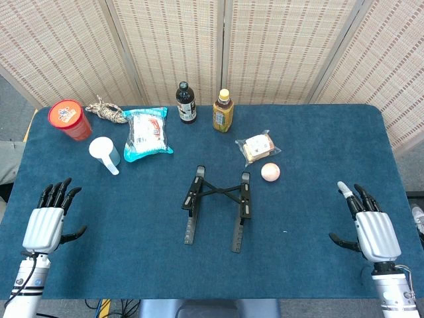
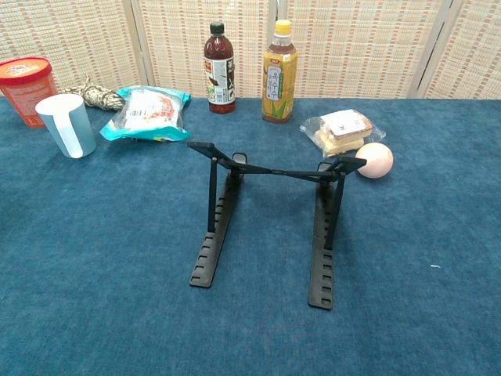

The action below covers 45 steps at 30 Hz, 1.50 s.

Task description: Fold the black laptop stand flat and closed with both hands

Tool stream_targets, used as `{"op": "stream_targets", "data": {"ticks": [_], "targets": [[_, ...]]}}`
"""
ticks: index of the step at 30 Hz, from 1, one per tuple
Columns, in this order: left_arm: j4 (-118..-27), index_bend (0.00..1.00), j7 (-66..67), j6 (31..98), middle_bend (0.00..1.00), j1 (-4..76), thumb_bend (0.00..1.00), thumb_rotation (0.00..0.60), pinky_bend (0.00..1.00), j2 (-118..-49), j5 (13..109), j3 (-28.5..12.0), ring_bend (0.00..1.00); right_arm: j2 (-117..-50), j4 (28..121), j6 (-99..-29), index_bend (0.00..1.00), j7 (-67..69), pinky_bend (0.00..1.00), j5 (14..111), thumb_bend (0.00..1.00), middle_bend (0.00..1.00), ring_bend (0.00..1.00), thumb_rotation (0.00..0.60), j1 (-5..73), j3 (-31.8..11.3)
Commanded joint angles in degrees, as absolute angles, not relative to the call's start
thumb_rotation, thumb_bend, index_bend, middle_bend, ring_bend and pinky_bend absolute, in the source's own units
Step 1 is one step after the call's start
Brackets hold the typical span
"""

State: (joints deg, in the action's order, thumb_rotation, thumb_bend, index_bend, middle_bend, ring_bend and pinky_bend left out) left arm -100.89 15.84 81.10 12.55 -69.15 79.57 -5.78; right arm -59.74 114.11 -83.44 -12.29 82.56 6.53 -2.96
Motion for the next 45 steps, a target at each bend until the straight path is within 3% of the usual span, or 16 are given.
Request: {"op": "stream_targets", "data": {"ticks": [1,13,23,37,45], "targets": [[-100.95,0.14,15.92,81.15,0.00,12.55,0.13,0.600,0.00,-69.08,79.49,-5.84,0.00,-59.84,113.88,-83.10,0.00,-11.94,0.15,82.76,0.05,0.21,0.04,0.600,6.75,-3.10],[-101.45,0.14,15.90,82.03,0.00,11.74,0.13,0.600,0.00,-68.70,79.47,-5.43,0.00,-57.47,113.75,-78.70,0.00,-2.78,0.15,86.71,0.05,0.21,0.04,0.600,8.99,-2.58],[-101.77,0.14,15.97,82.65,0.00,11.30,0.13,0.600,0.00,-68.16,79.62,-5.40,0.00,-51.14,114.26,-66.18,0.00,11.40,0.15,93.16,0.05,0.21,0.04,0.600,15.60,0.52],[-102.20,0.14,16.57,82.39,0.00,11.55,0.13,0.600,0.00,-68.15,79.47,-5.66,0.00,-46.00,114.18,-57.92,0.01,25.50,0.17,101.96,0.06,0.24,0.07,0.600,22.40,4.74],[-102.58,0.14,17.06,82.48,0.00,11.56,0.13,0.600,0.00,-68.06,79.27,-5.80,0.00,-46.27,112.49,-53.23,0.02,31.80,0.18,105.72,0.06,0.25,0.07,0.600,27.64,6.22]]}}
